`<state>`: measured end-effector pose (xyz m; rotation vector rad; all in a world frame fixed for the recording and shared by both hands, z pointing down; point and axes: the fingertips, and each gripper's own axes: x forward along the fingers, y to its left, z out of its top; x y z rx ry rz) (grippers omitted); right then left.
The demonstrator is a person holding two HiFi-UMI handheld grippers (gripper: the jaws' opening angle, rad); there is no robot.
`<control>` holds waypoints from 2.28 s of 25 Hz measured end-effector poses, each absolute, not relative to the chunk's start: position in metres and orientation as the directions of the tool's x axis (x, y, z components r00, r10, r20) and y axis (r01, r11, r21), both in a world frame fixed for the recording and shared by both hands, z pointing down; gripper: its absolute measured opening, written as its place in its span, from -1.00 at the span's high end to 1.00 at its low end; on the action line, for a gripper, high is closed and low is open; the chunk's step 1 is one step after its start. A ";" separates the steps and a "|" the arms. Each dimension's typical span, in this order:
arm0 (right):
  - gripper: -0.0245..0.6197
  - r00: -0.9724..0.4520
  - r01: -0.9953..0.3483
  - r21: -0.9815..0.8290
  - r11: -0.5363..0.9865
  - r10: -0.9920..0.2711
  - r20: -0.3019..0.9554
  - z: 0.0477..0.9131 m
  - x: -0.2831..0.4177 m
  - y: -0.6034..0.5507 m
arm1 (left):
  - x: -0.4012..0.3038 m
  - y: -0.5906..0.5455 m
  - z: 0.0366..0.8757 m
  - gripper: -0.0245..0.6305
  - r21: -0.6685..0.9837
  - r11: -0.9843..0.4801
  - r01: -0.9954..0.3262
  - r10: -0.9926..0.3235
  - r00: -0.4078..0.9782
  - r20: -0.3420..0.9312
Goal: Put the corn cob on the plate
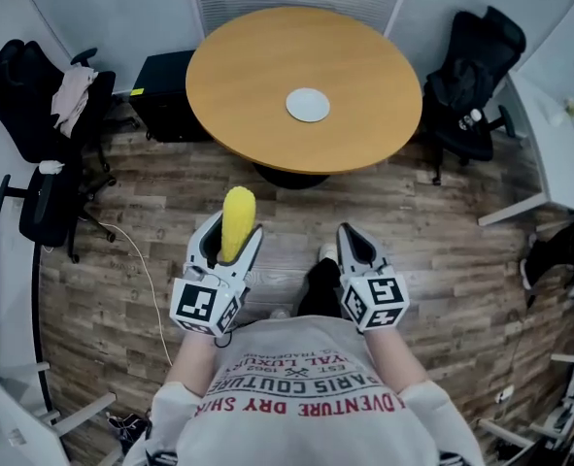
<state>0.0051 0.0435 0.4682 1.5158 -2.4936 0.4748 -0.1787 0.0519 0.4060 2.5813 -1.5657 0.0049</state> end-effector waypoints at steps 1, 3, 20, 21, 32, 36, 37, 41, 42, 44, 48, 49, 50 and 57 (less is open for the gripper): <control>0.83 -0.475 -0.880 -0.172 0.442 -0.820 0.319 0.470 0.003 0.033 | -0.180 0.043 0.407 0.07 0.104 -0.446 -0.889 -0.889 0.453 0.066; 0.83 -0.501 -0.866 -0.173 0.470 -0.805 0.318 0.474 0.002 0.008 | -0.179 0.022 0.408 0.07 0.098 -0.426 -0.900 -0.900 0.432 0.062; 0.83 -0.612 -0.788 -0.123 0.603 -0.750 0.251 0.451 0.087 -0.245 | -0.088 -0.206 0.405 0.07 0.112 -0.295 -0.949 -0.953 0.300 0.037; 0.83 -0.615 -0.786 -0.120 0.607 -0.747 0.252 0.451 0.090 -0.256 | -0.083 -0.216 0.406 0.07 0.113 -0.294 -0.949 -0.953 0.300 0.039; 0.83 -0.604 -0.792 -0.131 0.596 -0.734 0.309 0.479 0.090 -0.330 | -0.081 -0.304 0.453 0.07 0.093 -0.310 -0.946 -0.932 0.322 0.167; 0.83 -0.573 -0.815 -0.147 0.560 -0.744 0.345 0.500 0.088 -0.354 | -0.084 -0.337 0.479 0.07 0.098 -0.353 -0.930 -0.900 0.366 0.236; 0.83 -0.567 -0.820 -0.153 0.551 -0.746 0.350 0.503 0.087 -0.360 | -0.083 -0.345 0.487 0.07 0.093 -0.370 -0.924 -0.888 0.381 0.256; 0.83 -0.554 -0.831 -0.180 0.527 -0.745 0.372 0.516 0.078 -0.379 | -0.083 -0.372 0.533 0.07 0.115 -0.426 -0.897 -0.828 0.438 0.350; 0.83 -0.549 -0.834 -0.185 0.520 -0.744 0.380 0.519 0.076 -0.383 | -0.084 -0.378 0.547 0.07 0.124 -0.435 -0.892 -0.811 0.447 0.377; 0.83 -0.537 -0.841 -0.191 0.506 -0.744 0.398 0.527 0.073 -0.391 | -0.083 -0.388 0.574 0.07 0.147 -0.449 -0.881 -0.773 0.466 0.431; 0.83 -0.517 -0.854 -0.198 0.481 -0.742 0.428 0.539 0.068 -0.398 | -0.077 -0.400 0.620 0.07 0.196 -0.474 -0.858 -0.693 0.501 0.518; 0.83 -0.513 -0.856 -0.199 0.476 -0.742 0.432 0.541 0.067 -0.400 | -0.075 -0.403 0.630 0.07 0.204 -0.480 -0.853 -0.674 0.508 0.536; 0.83 -0.510 -0.858 -0.200 0.472 -0.742 0.436 0.543 0.066 -0.402 | -0.073 -0.406 0.639 0.07 0.212 -0.485 -0.848 -0.655 0.513 0.555; 0.83 -0.491 -0.870 -0.203 0.450 -0.750 0.443 0.557 0.062 -0.412 | -0.059 -0.411 0.701 0.07 0.224 -0.507 -0.832 -0.525 0.504 0.686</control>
